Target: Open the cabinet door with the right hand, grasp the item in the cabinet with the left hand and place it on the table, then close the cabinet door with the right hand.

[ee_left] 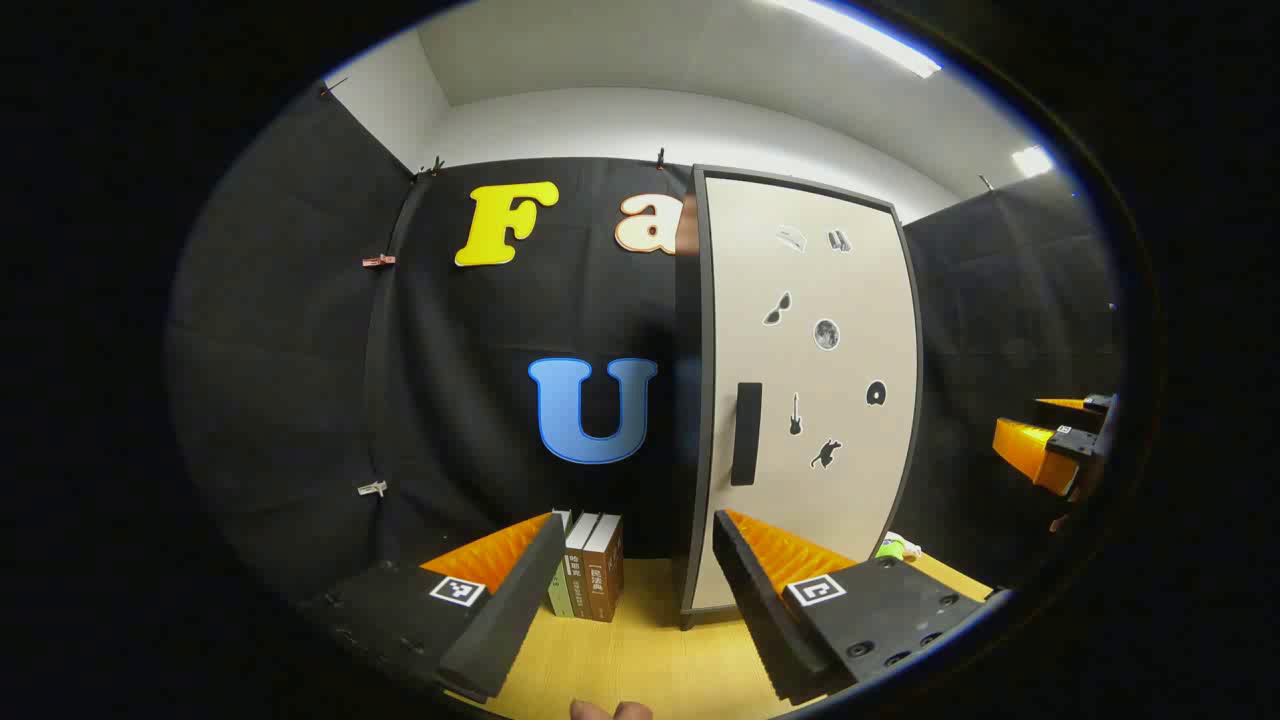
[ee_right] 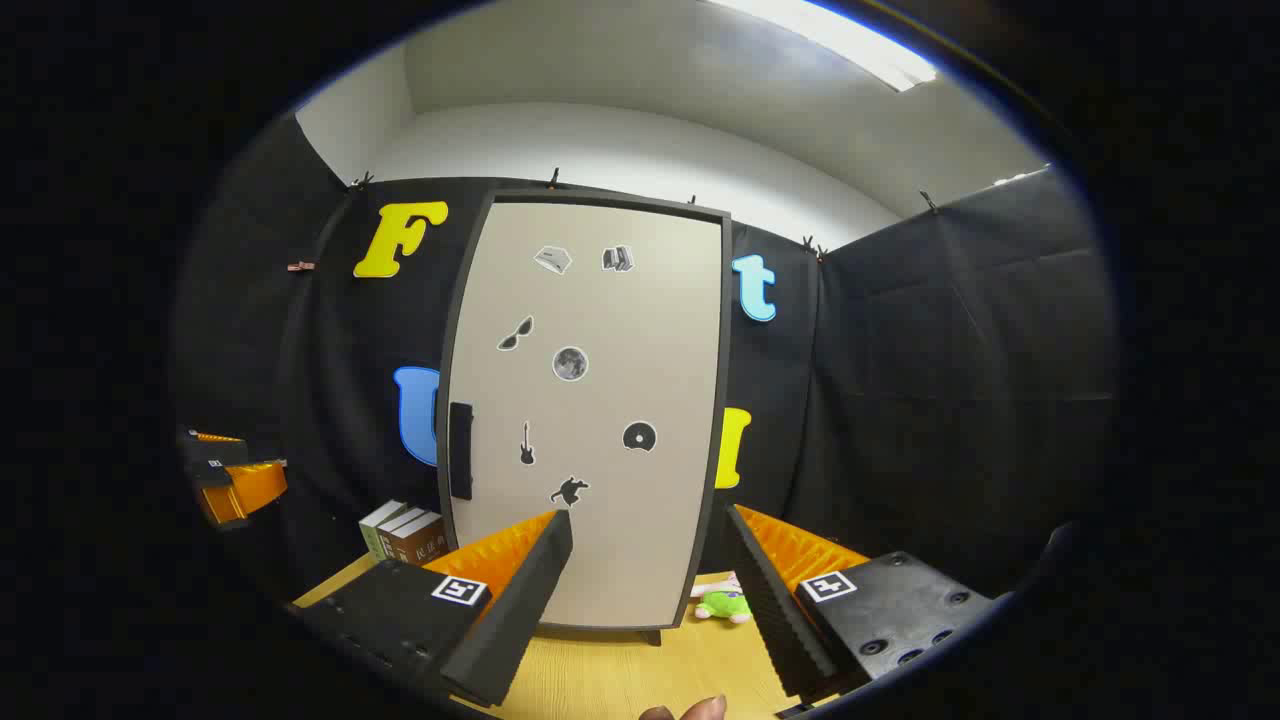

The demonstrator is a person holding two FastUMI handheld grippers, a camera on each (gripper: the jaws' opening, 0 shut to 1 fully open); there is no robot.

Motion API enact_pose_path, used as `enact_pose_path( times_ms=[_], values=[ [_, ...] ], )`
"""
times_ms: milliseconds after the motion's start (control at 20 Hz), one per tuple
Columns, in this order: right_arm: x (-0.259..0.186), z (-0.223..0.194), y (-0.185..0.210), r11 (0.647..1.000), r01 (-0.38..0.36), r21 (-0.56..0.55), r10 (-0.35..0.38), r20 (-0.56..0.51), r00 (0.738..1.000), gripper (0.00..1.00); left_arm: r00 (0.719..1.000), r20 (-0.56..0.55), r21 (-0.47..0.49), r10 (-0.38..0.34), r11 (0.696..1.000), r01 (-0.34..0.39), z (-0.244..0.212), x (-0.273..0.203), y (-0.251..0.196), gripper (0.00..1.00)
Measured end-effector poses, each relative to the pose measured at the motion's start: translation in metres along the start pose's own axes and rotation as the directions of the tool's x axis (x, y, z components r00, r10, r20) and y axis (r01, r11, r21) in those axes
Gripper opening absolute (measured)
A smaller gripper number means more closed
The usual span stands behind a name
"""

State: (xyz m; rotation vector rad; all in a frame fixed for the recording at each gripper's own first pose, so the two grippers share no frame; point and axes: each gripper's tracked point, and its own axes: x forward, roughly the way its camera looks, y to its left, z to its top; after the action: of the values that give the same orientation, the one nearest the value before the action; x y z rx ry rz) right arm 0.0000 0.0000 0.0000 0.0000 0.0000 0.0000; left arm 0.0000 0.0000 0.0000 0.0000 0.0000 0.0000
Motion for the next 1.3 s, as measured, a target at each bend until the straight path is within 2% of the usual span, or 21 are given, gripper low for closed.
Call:
enact_pose_path(
  times_ms=[800, 1300],
  values=[
    [0.002, 0.001, 0.011, 1.000, -0.001, -0.010, 0.001, 0.002, 1.000, 0.97, 1.000, -0.001, 0.001, -0.002, 1.000, 0.002, 0.000, 0.003, 0.006, 0.94],
    [0.018, 0.000, 0.037, 0.999, -0.045, 0.003, 0.045, -0.003, 0.999, 0.97, 1.000, 0.001, -0.007, -0.006, 1.000, 0.006, 0.000, 0.010, 0.027, 0.94]
  ],
)
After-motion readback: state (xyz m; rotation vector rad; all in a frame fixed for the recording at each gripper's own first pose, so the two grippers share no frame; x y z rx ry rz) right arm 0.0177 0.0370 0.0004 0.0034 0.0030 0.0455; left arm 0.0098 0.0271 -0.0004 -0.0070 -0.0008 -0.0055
